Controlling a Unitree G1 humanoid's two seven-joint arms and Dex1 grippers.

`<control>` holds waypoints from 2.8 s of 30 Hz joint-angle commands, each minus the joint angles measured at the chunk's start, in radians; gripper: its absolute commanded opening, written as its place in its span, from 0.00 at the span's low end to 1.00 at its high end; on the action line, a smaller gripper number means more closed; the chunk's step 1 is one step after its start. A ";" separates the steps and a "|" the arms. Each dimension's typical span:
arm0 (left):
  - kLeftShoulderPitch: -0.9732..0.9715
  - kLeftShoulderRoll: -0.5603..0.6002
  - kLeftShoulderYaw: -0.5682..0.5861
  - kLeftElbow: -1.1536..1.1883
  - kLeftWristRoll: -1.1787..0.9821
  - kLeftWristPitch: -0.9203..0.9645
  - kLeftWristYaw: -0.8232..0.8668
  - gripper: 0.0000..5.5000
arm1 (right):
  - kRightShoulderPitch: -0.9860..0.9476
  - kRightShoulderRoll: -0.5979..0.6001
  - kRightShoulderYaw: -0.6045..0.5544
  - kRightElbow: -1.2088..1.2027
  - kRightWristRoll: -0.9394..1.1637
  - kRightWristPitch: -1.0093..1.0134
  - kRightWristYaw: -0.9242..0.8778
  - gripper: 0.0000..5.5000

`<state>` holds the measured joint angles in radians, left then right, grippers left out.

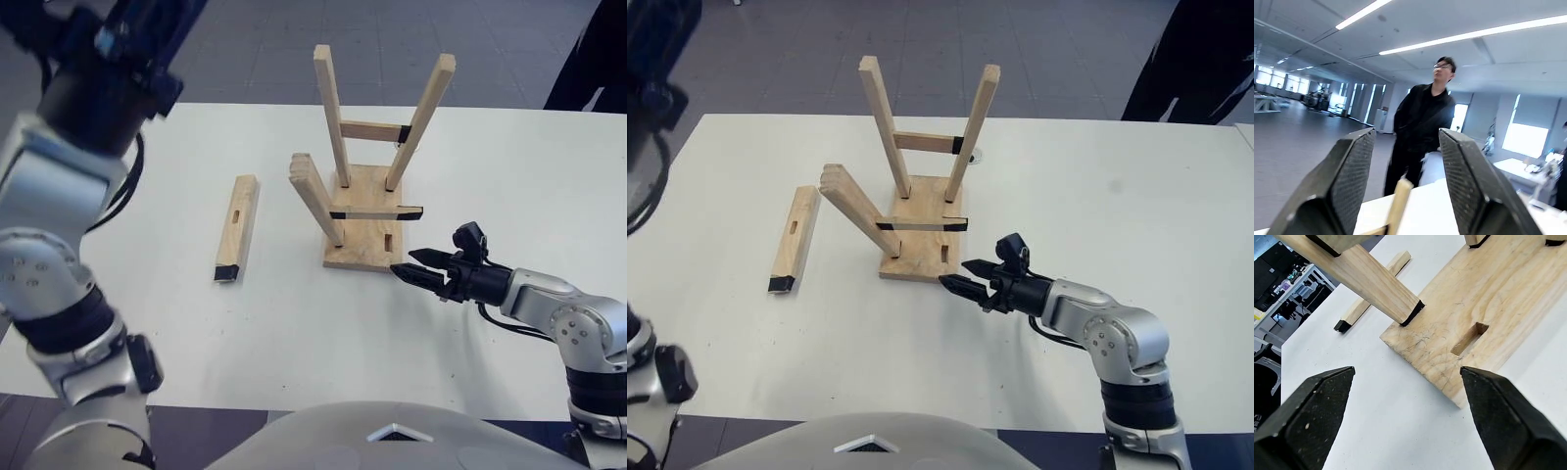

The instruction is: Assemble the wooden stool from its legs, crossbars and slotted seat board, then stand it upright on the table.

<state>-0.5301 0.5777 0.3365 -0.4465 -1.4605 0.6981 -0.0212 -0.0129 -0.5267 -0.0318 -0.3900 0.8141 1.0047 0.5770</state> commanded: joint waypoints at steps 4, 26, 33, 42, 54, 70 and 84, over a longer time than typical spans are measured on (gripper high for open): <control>-0.030 -0.049 -0.248 -0.001 0.100 0.117 0.055 0.44 | -0.029 0.066 -0.022 0.007 -0.026 -0.023 -0.086 0.72; 0.139 -0.082 -0.427 0.089 0.358 0.128 -0.132 0.44 | 0.006 0.086 -0.004 -0.023 -0.051 -0.027 -0.118 0.72; 0.073 -0.118 -0.367 0.176 0.464 0.036 -0.218 0.44 | 0.015 0.079 -0.013 -0.024 -0.053 -0.025 -0.117 0.72; -0.306 -0.111 -0.195 0.080 0.373 0.042 -0.187 0.44 | 0.007 0.084 0.003 -0.019 -0.066 -0.030 -0.117 0.72; 0.762 -0.081 0.041 -0.083 0.781 -0.041 -0.094 0.56 | 0.003 0.057 -0.036 -0.007 -0.067 -0.017 -0.111 0.72; 0.941 -0.266 -0.200 0.099 1.153 -0.251 -0.083 0.67 | -0.014 0.040 -0.020 -0.001 -0.069 0.001 -0.084 0.72; 0.770 -0.244 -0.210 0.271 1.223 -0.285 -0.172 0.52 | -0.041 0.049 -0.016 0.021 -0.084 -0.009 -0.085 0.72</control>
<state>0.2606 0.3245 0.1300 -0.1829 -0.2513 0.3927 -0.1856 -0.0301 -0.4802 -0.0501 -0.3715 0.7388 0.9953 0.5011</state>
